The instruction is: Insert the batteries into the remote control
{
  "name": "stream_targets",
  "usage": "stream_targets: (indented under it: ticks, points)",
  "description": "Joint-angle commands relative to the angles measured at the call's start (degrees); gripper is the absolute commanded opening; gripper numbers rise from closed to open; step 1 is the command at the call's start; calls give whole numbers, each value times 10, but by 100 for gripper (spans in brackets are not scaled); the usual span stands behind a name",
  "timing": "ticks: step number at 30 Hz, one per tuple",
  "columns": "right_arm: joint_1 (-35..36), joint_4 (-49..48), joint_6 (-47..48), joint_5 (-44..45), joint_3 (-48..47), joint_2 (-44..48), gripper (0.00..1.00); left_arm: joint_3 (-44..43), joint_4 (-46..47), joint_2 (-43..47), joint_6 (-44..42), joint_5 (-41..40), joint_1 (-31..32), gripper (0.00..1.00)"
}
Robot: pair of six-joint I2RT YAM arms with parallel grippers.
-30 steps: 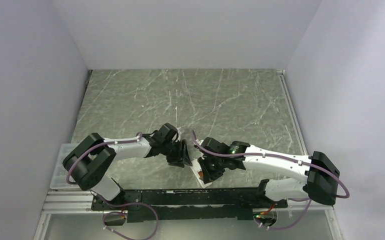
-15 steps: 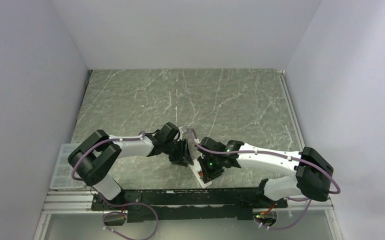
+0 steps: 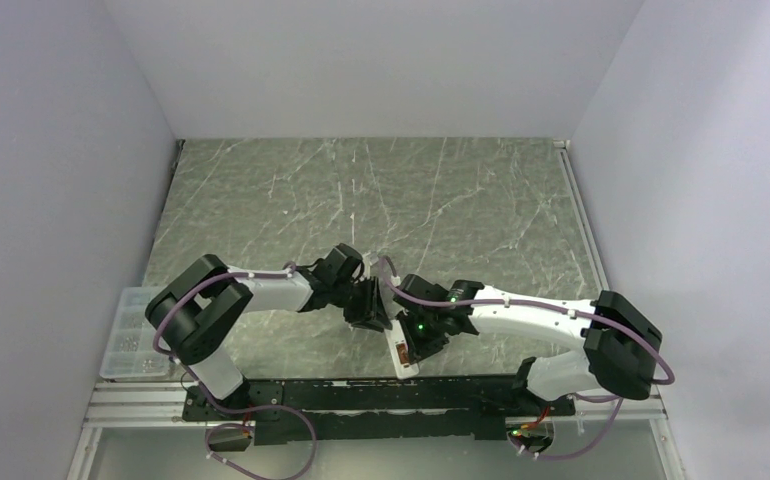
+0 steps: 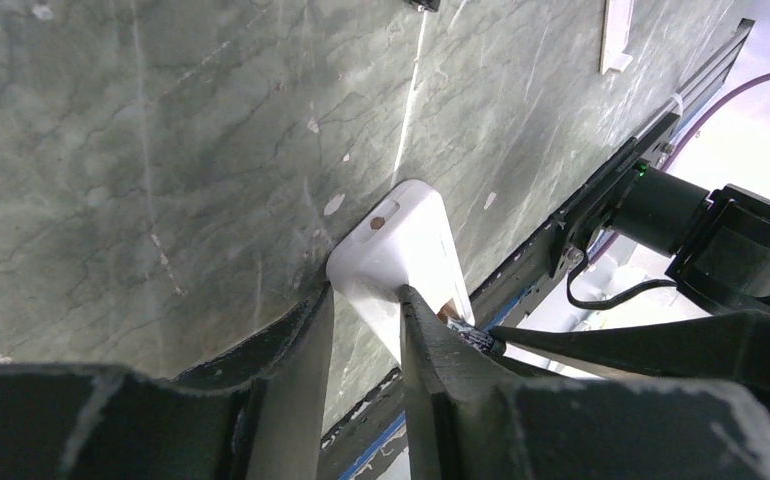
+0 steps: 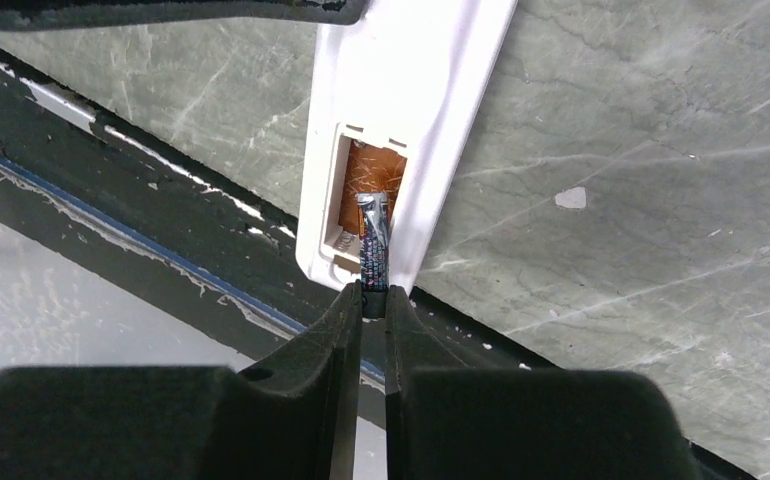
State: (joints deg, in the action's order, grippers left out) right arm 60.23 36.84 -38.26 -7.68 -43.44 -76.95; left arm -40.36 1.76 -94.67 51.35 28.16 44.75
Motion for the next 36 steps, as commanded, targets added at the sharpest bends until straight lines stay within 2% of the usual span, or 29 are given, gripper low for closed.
stream_targets:
  ticks: [1,8,16,28,36]
  points:
    - [-2,-12,-21,8,-11,-7,0,-1,-31,-21,-8,-33,14,33]
    - [-1,-27,-49,2,-6,-11,0,6,-77,16,-8,-61,15,32]
    - [0,-25,-69,15,-11,-13,0,31,-134,88,9,-95,29,39]
    - [1,-26,-52,21,-19,-45,0,42,-113,110,15,-88,41,41]
    - [1,-41,-54,29,-17,-50,0,22,-97,104,13,-99,42,46]
